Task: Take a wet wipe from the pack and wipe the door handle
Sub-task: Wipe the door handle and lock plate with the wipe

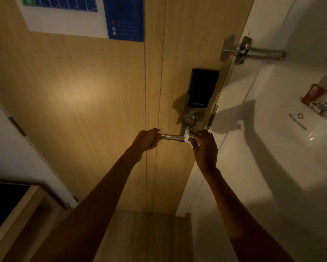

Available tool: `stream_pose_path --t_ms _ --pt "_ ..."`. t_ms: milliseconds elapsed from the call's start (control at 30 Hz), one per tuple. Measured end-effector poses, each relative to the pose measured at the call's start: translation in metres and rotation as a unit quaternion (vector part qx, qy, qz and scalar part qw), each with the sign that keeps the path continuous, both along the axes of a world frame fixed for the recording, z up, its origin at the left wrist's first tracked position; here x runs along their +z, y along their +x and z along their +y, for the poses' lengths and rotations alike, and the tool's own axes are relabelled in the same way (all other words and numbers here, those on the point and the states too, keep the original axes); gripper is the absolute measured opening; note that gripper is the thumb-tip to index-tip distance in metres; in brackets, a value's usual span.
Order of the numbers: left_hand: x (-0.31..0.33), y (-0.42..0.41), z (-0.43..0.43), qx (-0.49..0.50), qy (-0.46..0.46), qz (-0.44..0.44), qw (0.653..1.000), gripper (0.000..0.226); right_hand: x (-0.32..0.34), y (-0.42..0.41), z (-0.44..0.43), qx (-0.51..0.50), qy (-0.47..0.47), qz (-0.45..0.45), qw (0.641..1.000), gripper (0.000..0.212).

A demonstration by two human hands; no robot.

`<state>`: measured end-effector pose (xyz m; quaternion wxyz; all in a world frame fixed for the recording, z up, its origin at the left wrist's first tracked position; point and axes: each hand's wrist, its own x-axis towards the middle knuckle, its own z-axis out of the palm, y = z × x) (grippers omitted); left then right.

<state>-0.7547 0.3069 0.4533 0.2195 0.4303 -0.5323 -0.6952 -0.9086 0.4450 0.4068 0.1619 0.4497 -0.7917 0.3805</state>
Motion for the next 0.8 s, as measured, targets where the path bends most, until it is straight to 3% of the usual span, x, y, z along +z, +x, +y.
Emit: stream_pose_path --t_ms 167,367,467,567,800 --pt "-0.012 -0.004 0.002 0.042 -0.070 0.003 0.997 0.026 -0.013 -0.009 0.001 0.003 0.040 0.134 0.990 0.032" --pt "-0.006 -0.006 0.005 0.046 -0.075 0.002 0.996 0.038 -0.014 -0.022 -0.005 0.039 0.058 0.203 0.977 0.040" --pt "-0.004 -0.004 0.005 0.039 -0.062 0.010 0.997 0.043 -0.009 -0.008 -0.021 0.067 0.069 0.201 0.975 0.037" --pt "-0.003 0.000 0.005 0.028 -0.047 0.015 0.998 0.048 -0.003 0.004 -0.032 0.074 0.075 0.135 0.985 0.028" --pt "-0.009 0.002 0.006 0.019 -0.033 0.030 0.999 0.047 -0.005 -0.026 -0.001 0.014 0.074 0.089 0.993 0.027"
